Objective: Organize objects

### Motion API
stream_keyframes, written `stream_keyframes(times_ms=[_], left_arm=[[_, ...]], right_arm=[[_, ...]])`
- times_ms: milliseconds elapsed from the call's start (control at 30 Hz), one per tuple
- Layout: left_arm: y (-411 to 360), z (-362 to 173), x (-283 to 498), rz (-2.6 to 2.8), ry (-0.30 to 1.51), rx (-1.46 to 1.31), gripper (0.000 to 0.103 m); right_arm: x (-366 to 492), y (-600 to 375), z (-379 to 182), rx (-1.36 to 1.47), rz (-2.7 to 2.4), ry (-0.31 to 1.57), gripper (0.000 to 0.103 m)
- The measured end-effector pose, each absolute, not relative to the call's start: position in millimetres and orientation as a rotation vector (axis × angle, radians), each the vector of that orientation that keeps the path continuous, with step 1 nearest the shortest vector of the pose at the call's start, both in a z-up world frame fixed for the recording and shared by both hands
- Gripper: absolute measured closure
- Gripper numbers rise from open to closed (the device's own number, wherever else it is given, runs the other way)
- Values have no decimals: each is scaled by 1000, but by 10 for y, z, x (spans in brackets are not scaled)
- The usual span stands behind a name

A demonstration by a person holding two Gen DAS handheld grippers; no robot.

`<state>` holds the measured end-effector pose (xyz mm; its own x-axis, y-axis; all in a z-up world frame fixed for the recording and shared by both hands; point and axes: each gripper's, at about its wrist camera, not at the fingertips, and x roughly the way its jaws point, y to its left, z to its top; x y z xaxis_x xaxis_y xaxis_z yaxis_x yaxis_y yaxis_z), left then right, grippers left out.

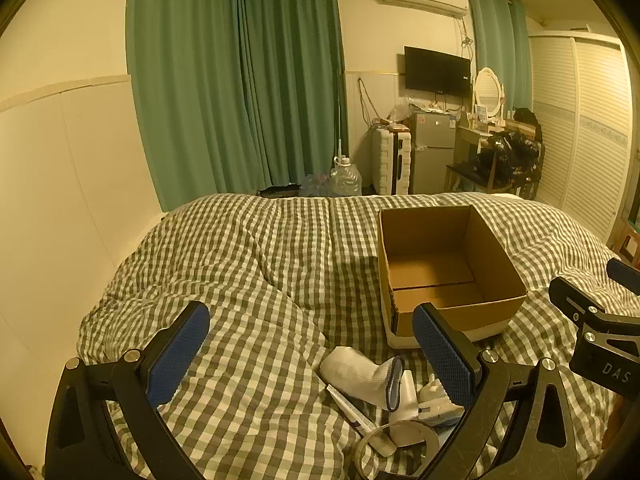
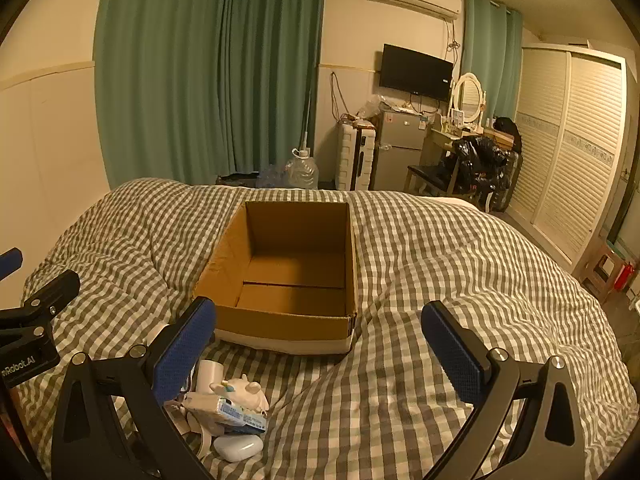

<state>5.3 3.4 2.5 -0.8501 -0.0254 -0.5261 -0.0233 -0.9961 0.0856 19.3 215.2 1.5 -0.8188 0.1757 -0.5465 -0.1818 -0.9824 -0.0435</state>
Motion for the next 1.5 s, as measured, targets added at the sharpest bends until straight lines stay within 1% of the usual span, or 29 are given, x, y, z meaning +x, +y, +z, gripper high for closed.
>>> stream_keyframes(times_ms=[667, 1500], left_arm=[[15, 32, 50, -3013, -144, 849, 0], [14, 17, 44, -3018, -143, 864, 0]], right_arm=[[193, 2161, 11, -859, 2827, 33, 0], [237, 2107, 72, -830, 2861, 8, 0]])
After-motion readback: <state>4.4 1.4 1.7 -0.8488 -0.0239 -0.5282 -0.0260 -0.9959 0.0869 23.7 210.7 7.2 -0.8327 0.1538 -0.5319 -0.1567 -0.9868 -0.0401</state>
